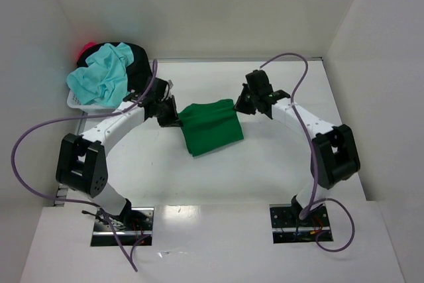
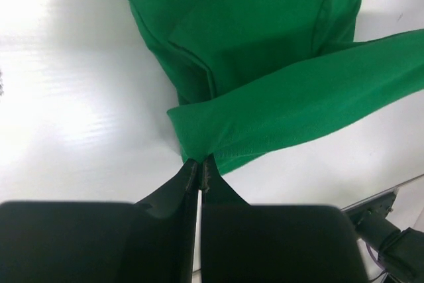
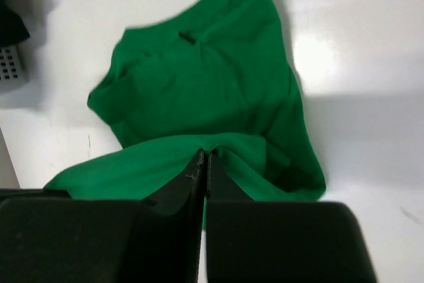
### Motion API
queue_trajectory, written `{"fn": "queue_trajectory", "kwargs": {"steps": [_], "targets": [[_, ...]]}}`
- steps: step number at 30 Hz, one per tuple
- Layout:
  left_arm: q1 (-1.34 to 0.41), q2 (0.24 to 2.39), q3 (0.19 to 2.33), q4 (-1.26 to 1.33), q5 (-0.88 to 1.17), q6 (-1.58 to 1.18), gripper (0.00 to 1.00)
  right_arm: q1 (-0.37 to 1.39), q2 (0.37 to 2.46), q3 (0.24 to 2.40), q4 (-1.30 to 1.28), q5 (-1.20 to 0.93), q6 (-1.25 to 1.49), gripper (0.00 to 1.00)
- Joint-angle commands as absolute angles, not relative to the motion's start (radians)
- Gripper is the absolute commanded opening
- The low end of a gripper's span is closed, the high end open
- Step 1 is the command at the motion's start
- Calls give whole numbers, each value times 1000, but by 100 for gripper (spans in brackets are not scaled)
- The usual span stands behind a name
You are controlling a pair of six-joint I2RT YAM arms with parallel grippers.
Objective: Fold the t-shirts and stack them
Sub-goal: Fold the long partially folded tshirt into a neat square
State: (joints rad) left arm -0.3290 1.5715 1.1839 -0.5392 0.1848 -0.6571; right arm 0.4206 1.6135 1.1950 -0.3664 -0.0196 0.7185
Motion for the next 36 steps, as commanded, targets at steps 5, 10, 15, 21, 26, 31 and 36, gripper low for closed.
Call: {"fn": "queue_trajectory", "kwargs": {"steps": [5,10,15,21,26,31,36], "targets": [[-258,1695,1305,-505,227,-571,0,358,1770,1397,-270,-14,658,3],[-230,1784,1325,-480,270,-571,0,324,1888,1482,-259,-49,640,12],[-219,1818,1306,-425,270,-571,14,324,1980,1549,-227,-70,607,14],[-177,1903,1391,-391,304,-546,33,324,2086,1679,-224,-71,575,14],[-176,1965,1489,-402,313,-518,35,324,2095,1706,-227,-107,552,29],[-167,1979,1477,-413,313,-509,44,324,2060,1634,-221,-164,532,53],[-158,1988,1466,-402,313,-500,53,324,2039,1527,-137,-262,552,55]]}}
